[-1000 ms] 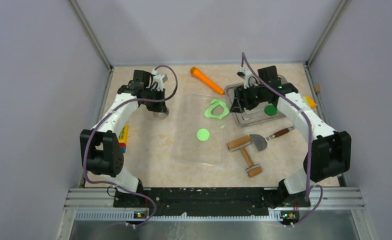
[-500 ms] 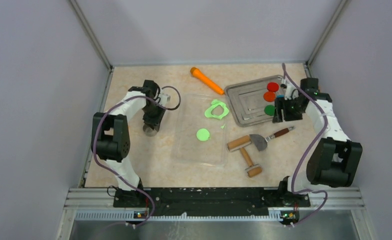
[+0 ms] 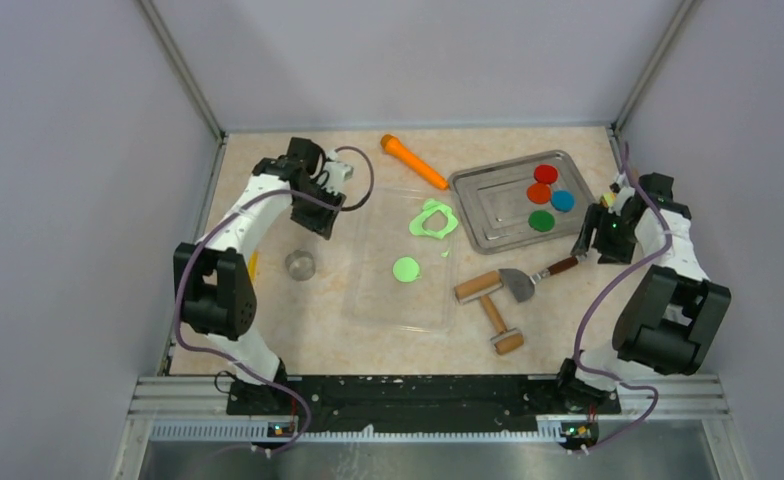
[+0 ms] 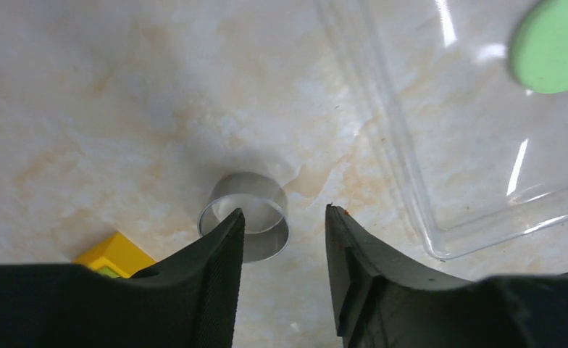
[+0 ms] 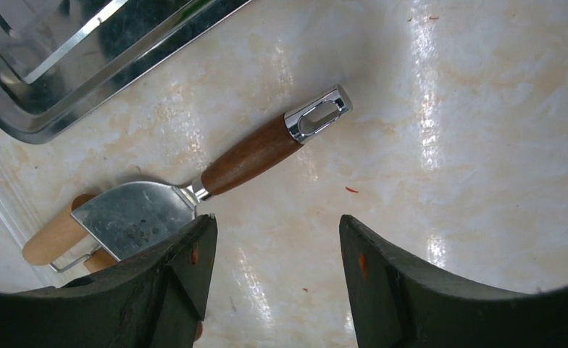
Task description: Roll out the dumpling wrappers from the dough
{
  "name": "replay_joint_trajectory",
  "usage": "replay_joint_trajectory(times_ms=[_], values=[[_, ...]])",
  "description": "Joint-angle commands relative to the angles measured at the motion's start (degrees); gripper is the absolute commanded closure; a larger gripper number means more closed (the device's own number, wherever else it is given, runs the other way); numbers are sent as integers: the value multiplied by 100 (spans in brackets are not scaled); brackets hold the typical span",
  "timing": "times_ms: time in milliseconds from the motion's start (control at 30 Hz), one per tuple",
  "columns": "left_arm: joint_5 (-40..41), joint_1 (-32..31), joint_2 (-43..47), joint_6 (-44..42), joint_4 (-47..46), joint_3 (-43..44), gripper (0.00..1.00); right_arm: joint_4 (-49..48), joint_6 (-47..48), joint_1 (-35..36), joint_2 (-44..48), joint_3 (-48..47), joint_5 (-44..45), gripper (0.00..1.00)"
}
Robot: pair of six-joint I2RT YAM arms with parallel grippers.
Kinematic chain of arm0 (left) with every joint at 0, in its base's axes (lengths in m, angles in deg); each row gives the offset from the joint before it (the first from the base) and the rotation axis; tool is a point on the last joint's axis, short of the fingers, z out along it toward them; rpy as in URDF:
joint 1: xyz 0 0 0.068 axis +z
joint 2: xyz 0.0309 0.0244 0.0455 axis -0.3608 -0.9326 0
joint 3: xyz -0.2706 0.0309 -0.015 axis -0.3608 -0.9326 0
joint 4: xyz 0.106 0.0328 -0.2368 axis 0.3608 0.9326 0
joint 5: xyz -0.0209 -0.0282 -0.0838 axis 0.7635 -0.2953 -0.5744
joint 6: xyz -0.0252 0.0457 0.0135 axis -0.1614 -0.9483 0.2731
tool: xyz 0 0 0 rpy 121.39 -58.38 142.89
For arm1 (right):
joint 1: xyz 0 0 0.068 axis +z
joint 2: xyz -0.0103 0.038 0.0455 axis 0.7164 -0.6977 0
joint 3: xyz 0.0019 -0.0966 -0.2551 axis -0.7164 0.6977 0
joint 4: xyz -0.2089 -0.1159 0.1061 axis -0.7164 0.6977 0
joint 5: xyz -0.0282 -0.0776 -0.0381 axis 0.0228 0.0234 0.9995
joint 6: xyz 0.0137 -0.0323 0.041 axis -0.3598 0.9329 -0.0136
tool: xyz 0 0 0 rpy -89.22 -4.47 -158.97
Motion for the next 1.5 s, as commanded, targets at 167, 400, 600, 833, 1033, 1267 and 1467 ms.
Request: replay_joint_trajectory(times_ms=[167, 400, 600, 833, 1033, 1267, 1467], values=[[-2007, -1929, 1165, -819, -2343, -108, 39, -123, -907, -362, 374, -409, -877, 35], [-2135, -3255, -371, -61, -3509, 854, 35, 391, -87, -656, 339, -778, -1483, 36], [-1482, -4135, -1921, 300, -4409, 1844, 33, 264, -585, -796, 639, -1299, -1697, 35], [-906, -4704, -3391, 630, -5130, 2911, 31, 310, -936, -803, 987, -1076, -2103, 35], [-560, -4944, -4089, 741, -5286, 3506, 28, 219, -1140, -804, 1154, -703, -2463, 35], [-888, -4984, -4497, 957, -5202, 3794, 30, 244, -1149, -802, 1268, -637, -2558, 35], [-926, -5054, -4719, 918, -5103, 3813, 36, 256, -1111, -804, 1272, -663, -2507, 35]])
